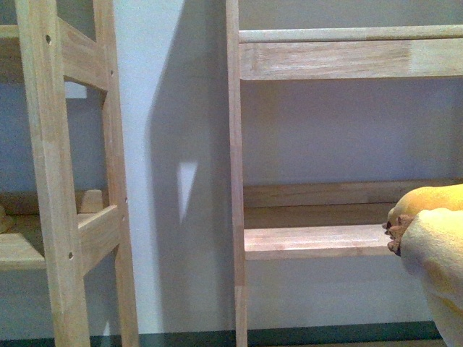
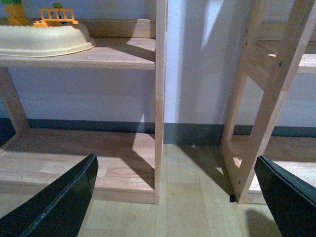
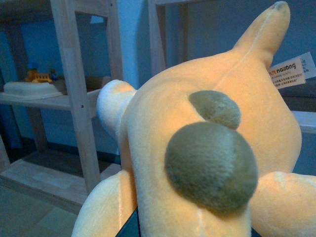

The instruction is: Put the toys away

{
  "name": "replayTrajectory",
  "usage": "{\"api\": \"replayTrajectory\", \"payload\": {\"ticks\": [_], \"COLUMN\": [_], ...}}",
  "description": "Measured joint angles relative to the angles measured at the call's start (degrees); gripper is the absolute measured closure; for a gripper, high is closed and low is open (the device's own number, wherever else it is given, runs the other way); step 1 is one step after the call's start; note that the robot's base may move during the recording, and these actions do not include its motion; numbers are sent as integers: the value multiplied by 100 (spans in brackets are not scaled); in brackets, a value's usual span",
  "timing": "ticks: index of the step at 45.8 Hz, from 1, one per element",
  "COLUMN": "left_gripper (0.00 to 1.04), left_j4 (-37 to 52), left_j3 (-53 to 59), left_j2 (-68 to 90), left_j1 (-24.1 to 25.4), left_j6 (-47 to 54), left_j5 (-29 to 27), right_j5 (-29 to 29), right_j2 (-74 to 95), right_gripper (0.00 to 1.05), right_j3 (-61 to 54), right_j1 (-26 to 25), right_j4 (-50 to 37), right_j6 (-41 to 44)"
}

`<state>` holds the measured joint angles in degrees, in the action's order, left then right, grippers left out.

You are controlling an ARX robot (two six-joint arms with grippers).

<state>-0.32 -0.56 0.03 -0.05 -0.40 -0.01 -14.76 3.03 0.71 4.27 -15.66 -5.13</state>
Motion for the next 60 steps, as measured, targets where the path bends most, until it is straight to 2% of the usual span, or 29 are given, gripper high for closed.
{"api": "replayTrajectory", "payload": {"ticks": [40,46,51,60], "left_gripper": [6,6,6,6], "left_j4": [0,0,0,0], "left_j3": [0,0,0,0], "left_j2": [0,0,0,0], "left_j1": [0,0,0,0], "left_j6": [0,0,0,0], "left_j5": [2,0,0,0], "right_j5": [9,1152,1878,1958], "right_j2": [2,223,820,1375], "right_gripper": [96,96,96,96], "right_j3": [2,267,859,1980], "right_j1": [0,284,396,916], "right_j4": [0,859,916,542], "right_j6": [4,382,549,813]}}
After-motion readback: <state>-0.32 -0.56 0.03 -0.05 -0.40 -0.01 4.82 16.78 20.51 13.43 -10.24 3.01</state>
